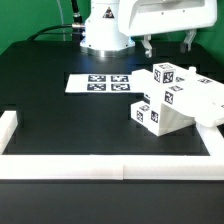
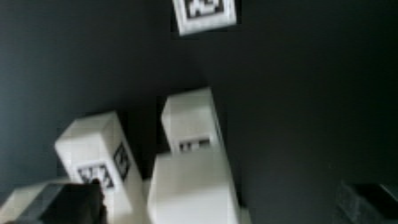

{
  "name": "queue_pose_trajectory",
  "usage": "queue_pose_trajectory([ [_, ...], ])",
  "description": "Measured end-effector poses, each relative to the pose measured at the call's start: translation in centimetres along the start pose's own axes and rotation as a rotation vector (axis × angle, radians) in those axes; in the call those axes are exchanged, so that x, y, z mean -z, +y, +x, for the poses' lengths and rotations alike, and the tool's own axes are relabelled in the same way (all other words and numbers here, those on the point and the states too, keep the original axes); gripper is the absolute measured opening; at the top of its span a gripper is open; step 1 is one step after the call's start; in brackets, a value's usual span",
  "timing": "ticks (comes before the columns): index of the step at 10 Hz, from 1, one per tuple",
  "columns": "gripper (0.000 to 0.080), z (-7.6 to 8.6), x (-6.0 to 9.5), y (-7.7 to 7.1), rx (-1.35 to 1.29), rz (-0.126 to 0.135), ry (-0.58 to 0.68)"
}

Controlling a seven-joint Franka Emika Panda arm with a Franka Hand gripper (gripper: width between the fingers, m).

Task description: Assemble chair

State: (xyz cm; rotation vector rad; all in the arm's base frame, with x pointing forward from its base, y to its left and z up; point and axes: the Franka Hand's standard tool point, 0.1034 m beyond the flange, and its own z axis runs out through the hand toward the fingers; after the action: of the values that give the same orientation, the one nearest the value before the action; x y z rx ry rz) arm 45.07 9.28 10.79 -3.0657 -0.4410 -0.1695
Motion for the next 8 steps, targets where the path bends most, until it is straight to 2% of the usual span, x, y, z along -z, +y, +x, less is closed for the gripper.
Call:
queue_pose_trajectory([
  [1, 0.0649, -0.2, -0.8, -0.1, 0.005, -0.007, -0.003],
  [4, 0.0649, -0.2, -0.9, 0.2, 0.013, -0.007, -0.008],
  [5, 0.0649, -0.5, -1.4, 1.4, 0.058, -0.017, 0.004],
  [6, 0.0649, -1.6, -2.5, 2.4, 0.051, -0.036, 0.011],
  [7, 0.0649, -3.0, -3.6, 2.7, 0.051, -0.053, 0.006],
  [8, 0.0649, -3.5, -4.2, 2.8, 0.054, -0.062, 0.004],
])
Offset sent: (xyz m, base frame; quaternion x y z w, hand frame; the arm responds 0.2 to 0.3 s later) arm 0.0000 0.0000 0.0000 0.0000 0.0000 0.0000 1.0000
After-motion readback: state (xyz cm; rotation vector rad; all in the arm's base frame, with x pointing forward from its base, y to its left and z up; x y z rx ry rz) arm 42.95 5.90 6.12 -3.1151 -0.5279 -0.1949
